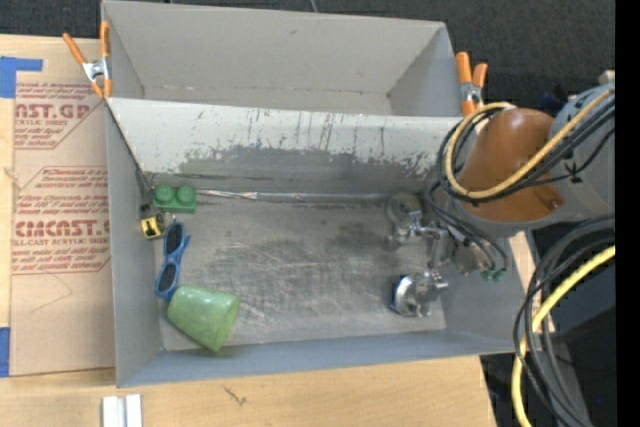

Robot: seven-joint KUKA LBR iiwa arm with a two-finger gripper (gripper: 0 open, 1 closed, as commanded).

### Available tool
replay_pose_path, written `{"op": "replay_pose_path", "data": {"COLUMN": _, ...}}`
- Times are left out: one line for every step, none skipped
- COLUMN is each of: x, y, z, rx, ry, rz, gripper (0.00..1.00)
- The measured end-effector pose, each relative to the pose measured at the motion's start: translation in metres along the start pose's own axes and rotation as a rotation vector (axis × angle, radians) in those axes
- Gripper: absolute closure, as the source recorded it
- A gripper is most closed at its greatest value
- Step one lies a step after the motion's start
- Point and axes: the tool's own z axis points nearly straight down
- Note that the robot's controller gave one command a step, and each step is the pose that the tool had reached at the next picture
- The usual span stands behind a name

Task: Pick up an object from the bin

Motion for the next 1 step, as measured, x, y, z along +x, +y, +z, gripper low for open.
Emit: {"op": "replay_pose_path", "data": {"x": 0.0351, "y": 0.0207, "z": -0.027, "rx": 0.001, "ry": 0.008, "rz": 0.05, "gripper": 0.0}}
